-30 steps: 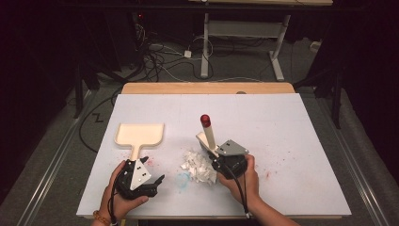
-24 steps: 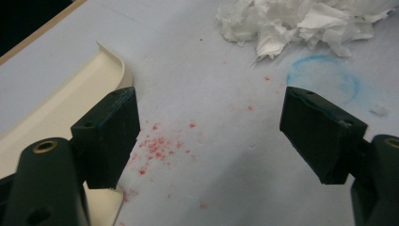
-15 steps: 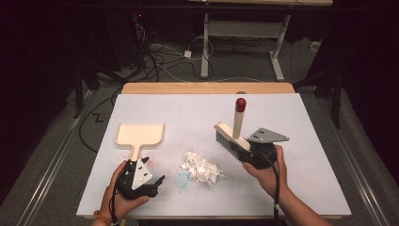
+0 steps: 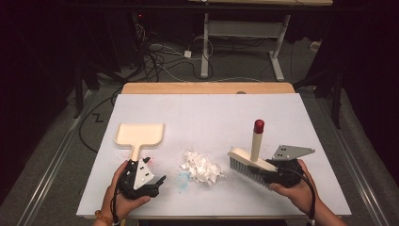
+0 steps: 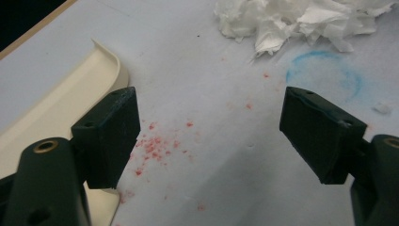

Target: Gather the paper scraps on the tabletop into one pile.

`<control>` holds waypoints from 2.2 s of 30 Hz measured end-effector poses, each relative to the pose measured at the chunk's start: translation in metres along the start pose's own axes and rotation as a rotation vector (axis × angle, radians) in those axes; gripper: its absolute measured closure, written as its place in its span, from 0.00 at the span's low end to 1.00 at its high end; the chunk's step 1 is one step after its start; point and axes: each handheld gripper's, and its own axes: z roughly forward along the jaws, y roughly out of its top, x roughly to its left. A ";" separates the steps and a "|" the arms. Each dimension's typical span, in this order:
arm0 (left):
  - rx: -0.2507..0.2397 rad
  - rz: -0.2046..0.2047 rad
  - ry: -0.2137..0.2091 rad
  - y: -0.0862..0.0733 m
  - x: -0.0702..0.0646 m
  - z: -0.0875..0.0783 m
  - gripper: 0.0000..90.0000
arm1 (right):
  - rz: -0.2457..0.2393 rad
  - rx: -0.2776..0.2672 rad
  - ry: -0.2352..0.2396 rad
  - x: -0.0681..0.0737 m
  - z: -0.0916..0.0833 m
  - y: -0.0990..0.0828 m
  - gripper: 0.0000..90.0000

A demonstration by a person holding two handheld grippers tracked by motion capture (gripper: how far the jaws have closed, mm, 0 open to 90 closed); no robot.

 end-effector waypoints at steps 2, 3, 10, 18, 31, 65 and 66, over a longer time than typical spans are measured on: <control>0.001 0.001 -0.001 0.000 0.000 0.001 0.22 | -0.019 0.022 0.019 0.005 0.005 -0.004 0.75; 0.002 0.000 -0.002 0.000 0.000 0.001 0.22 | -0.024 0.028 0.040 0.008 0.007 -0.005 0.75; 0.002 0.005 -0.008 0.000 0.000 0.002 0.22 | -0.079 0.029 0.088 0.024 0.028 0.003 0.75; 0.003 0.005 -0.010 0.000 0.000 0.002 0.22 | -0.112 0.011 0.075 0.037 0.050 0.023 0.75; 0.007 0.005 -0.009 -0.002 0.000 0.001 0.23 | -0.124 -0.020 0.068 0.027 0.045 0.031 0.75; 0.001 0.000 -0.003 -0.001 0.001 0.001 0.23 | -0.233 0.004 0.158 0.038 0.067 0.030 0.75; 0.001 0.001 -0.002 -0.001 0.001 0.001 0.23 | -0.225 0.000 0.159 0.037 0.069 0.031 0.75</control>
